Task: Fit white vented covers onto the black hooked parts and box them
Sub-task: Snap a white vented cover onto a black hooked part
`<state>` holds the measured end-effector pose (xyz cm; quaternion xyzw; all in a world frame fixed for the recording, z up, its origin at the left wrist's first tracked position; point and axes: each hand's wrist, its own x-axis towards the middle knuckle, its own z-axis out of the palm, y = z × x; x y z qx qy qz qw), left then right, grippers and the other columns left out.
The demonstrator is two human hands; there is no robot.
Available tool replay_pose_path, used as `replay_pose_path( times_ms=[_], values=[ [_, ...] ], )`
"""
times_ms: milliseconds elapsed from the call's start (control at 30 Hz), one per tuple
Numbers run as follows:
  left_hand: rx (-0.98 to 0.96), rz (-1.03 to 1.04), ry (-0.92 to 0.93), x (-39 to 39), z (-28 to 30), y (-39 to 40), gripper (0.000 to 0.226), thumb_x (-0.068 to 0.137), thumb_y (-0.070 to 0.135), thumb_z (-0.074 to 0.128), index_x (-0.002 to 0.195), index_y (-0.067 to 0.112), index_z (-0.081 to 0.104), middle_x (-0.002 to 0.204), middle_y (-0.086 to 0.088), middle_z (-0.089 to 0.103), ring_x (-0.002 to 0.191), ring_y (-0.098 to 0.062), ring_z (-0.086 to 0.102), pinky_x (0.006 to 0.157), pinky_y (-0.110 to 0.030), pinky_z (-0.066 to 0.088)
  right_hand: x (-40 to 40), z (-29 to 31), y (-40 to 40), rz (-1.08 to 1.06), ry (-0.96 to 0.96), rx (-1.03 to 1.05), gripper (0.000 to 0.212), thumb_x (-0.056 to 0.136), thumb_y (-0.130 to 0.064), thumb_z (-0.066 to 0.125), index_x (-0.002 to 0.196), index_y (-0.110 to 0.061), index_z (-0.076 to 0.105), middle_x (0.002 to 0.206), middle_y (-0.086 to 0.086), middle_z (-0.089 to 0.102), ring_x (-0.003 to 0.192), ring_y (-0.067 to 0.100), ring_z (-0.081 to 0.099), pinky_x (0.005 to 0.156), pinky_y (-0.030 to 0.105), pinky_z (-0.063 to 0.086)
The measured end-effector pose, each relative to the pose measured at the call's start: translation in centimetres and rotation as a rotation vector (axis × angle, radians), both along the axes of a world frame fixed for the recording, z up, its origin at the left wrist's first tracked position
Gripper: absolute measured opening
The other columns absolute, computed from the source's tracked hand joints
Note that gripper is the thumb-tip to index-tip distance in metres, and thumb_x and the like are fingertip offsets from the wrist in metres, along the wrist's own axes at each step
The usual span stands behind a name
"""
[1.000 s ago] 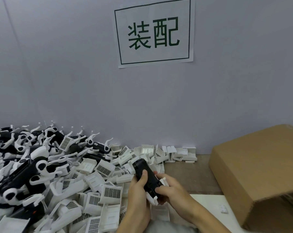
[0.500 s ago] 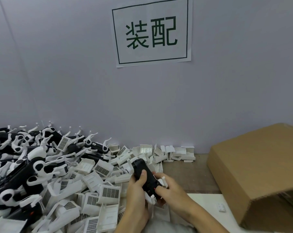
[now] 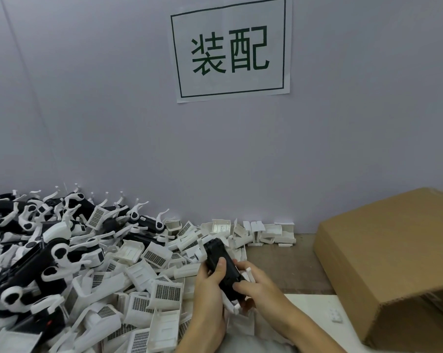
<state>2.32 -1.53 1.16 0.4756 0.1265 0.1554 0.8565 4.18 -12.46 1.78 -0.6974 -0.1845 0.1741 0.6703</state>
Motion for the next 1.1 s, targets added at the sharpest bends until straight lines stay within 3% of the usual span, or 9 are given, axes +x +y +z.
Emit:
replay_pose_path(
  times_ms=[100, 233, 467, 667, 733, 867, 933, 1033, 1100],
  values=[
    [-0.018, -0.003, -0.005, -0.1, -0.1, 0.1, 0.019, 0.1, 0.016, 0.055, 0.113, 0.007, 0.065, 0.092, -0.023, 0.074, 0.078, -0.037, 0.073, 0.066, -0.047, 0.057, 0.2, -0.1, 0.0, 0.009, -0.003, -0.011, 0.04, 0.094, 0.003, 0.046, 0.121, -0.024, 0.057, 0.095, 0.015, 0.06, 0.081, 0.026, 0.051, 0.057, 0.025, 0.039],
    [-0.048, -0.016, -0.007, -0.2, -0.2, 0.3, 0.019, 0.101, 0.017, 0.054, 0.112, 0.007, 0.065, 0.077, -0.017, 0.074, 0.065, -0.031, 0.073, 0.051, -0.038, 0.054, 0.3, -0.2, 0.0, 0.014, -0.012, -0.018, 0.04, 0.092, -0.001, 0.047, 0.121, -0.025, 0.057, 0.092, 0.015, 0.058, 0.08, 0.025, 0.048, 0.059, 0.027, 0.039],
    [-0.063, -0.013, 0.005, -0.1, -0.3, 0.4, 0.024, 0.101, 0.018, 0.054, 0.118, 0.005, 0.063, 0.094, -0.024, 0.072, 0.085, -0.043, 0.067, 0.066, -0.046, 0.052, 0.3, -0.3, -0.1, 0.013, -0.049, -0.068, 0.04, 0.095, 0.0, 0.044, 0.119, -0.028, 0.058, 0.086, 0.011, 0.057, 0.062, 0.012, 0.046, 0.056, 0.019, 0.04],
    [-0.058, 0.002, -0.025, 0.0, -0.2, 0.2, 0.021, 0.1, 0.015, 0.055, 0.116, 0.005, 0.064, 0.088, -0.02, 0.073, 0.078, -0.036, 0.07, 0.073, -0.045, 0.055, 0.2, -0.4, -0.3, 0.037, -0.106, -0.066, 0.039, 0.098, 0.003, 0.042, 0.12, -0.028, 0.052, 0.084, 0.001, 0.058, 0.052, -0.005, 0.058, 0.051, 0.011, 0.044],
    [-0.057, 0.008, -0.018, 0.1, -0.2, 0.3, 0.022, 0.1, 0.017, 0.055, 0.116, 0.007, 0.064, 0.092, -0.021, 0.073, 0.082, -0.038, 0.07, 0.073, -0.046, 0.055, 0.2, -0.4, -0.2, 0.036, -0.114, -0.063, 0.041, 0.098, 0.003, 0.043, 0.121, -0.029, 0.052, 0.084, 0.001, 0.059, 0.053, -0.002, 0.057, 0.053, 0.013, 0.044],
    [-0.063, 0.065, -0.021, 0.3, -0.1, 0.3, 0.025, 0.1, 0.02, 0.054, 0.12, 0.008, 0.063, 0.107, -0.027, 0.07, 0.095, -0.045, 0.068, 0.08, -0.055, 0.056, 0.4, -0.1, -0.4, 0.058, -0.114, -0.078, 0.047, 0.082, -0.016, 0.051, 0.126, -0.032, 0.056, 0.109, 0.011, 0.069, 0.078, 0.012, 0.064, 0.072, 0.026, 0.047],
    [-0.102, 0.15, -0.029, 0.3, 0.1, 0.5, 0.025, 0.102, 0.021, 0.052, 0.12, 0.006, 0.061, 0.107, -0.025, 0.07, 0.096, -0.043, 0.068, 0.085, -0.054, 0.056, 1.0, -0.1, -0.9, 0.019, -0.124, -0.074, 0.057, 0.07, -0.014, 0.048, 0.124, -0.028, 0.06, 0.116, 0.007, 0.068, 0.093, 0.017, 0.068, 0.076, 0.026, 0.047],
    [-0.188, 0.24, -0.019, 0.4, 0.1, 0.9, 0.019, 0.103, 0.026, 0.053, 0.101, 0.008, 0.058, 0.069, -0.009, 0.072, 0.051, -0.018, 0.064, 0.044, -0.023, 0.049, 2.3, -0.3, -2.4, -0.08, -0.237, -0.183, 0.047, 0.08, 0.012, 0.047, 0.113, -0.018, 0.063, 0.104, 0.008, 0.066, 0.093, 0.018, 0.062, 0.078, 0.032, 0.052],
    [-0.22, 0.26, -0.005, 0.4, 0.0, 1.1, 0.015, 0.103, 0.026, 0.054, 0.094, 0.014, 0.058, 0.058, -0.001, 0.07, 0.043, -0.009, 0.062, 0.037, -0.016, 0.043, 2.6, -0.3, -3.3, -0.023, -0.304, -0.313, 0.043, 0.079, 0.014, 0.048, 0.104, -0.016, 0.065, 0.093, 0.005, 0.063, 0.082, 0.013, 0.057, 0.074, 0.029, 0.05]
  ],
)
